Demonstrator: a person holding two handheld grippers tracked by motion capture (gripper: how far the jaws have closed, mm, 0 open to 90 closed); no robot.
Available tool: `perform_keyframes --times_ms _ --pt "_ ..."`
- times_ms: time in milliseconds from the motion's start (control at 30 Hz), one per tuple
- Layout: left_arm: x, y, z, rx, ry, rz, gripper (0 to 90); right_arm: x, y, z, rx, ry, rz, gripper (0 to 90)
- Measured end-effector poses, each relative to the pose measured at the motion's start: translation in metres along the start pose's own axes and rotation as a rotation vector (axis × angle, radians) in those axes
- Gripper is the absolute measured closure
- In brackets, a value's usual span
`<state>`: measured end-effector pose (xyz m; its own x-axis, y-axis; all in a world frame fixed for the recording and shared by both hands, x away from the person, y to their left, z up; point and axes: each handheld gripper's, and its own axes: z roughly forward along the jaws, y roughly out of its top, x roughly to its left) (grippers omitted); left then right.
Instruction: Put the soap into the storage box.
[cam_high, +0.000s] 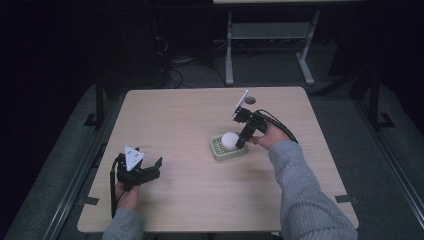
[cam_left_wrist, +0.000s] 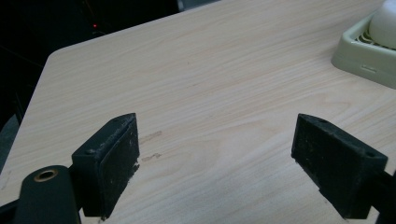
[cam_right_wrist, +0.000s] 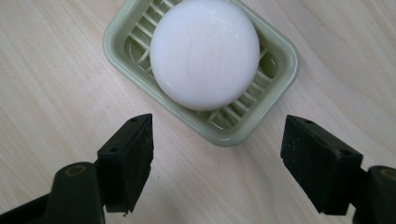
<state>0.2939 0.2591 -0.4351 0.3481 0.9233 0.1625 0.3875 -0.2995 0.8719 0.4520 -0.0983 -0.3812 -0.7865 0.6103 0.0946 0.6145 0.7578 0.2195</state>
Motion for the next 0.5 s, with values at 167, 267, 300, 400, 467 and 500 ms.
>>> perform_keyframes --times_ms 167,267,300,400,467,500 --pt "0.0 0.0 0.0 0.003 0.0 0.002 14.8 0.001 -0.005 -0.006 -0.014 -0.005 -0.004 24.8" --pt "0.0 0.0 0.0 0.003 -0.001 0.003 14.8 0.001 -0.008 -0.008 -0.023 -0.007 -0.008 24.8" --pt "0.0 0.0 0.0 0.003 -0.001 0.003 14.8 0.001 -0.01 -0.009 -0.023 -0.005 -0.004 24.8" --pt "0.0 0.0 0.0 0.003 -0.001 0.003 14.8 0.001 -0.014 -0.011 -0.023 -0.006 0.003 24.8" --pt "0.0 0.0 0.0 0.002 -0.001 0.002 14.8 0.001 -0.017 -0.012 -0.03 -0.006 0.001 24.8" --pt "-0.001 0.0 0.0 0.002 -0.001 0.002 14.8 0.001 -0.019 -0.012 -0.026 -0.003 0.009 24.8"
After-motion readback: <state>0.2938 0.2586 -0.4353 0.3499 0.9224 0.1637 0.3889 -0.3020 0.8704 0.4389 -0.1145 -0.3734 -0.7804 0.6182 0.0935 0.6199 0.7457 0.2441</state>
